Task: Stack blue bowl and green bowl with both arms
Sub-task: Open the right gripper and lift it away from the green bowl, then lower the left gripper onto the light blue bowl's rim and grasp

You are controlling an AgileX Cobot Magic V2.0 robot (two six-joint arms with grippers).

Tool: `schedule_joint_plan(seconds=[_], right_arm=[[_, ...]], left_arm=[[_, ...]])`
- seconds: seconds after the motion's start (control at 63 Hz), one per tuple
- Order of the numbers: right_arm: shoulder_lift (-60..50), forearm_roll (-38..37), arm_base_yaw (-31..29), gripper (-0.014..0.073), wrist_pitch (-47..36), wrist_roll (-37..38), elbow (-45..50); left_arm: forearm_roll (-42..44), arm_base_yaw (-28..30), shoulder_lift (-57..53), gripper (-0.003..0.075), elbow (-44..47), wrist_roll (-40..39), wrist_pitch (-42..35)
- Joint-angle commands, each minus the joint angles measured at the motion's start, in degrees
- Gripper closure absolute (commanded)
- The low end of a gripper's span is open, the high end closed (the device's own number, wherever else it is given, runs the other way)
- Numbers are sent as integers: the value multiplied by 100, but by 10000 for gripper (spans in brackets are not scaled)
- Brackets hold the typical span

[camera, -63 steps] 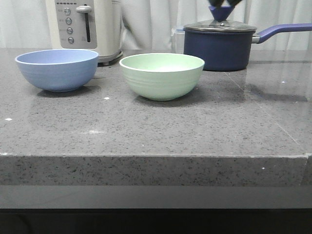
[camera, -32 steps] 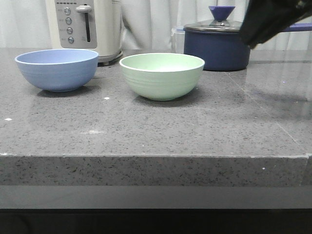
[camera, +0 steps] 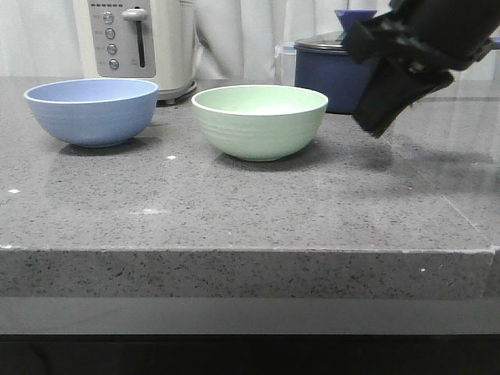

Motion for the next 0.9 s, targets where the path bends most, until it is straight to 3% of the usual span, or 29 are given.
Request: schedule_joint_plan(seconds=[0.0, 0.888], right_arm=[[-65, 434, -25, 652, -388, -397, -176], [66, 734, -25, 658, -653, -453, -182]], left_arm=[[-75, -56, 73, 247, -157, 8, -423], [-32, -56, 105, 247, -182, 8, -144]])
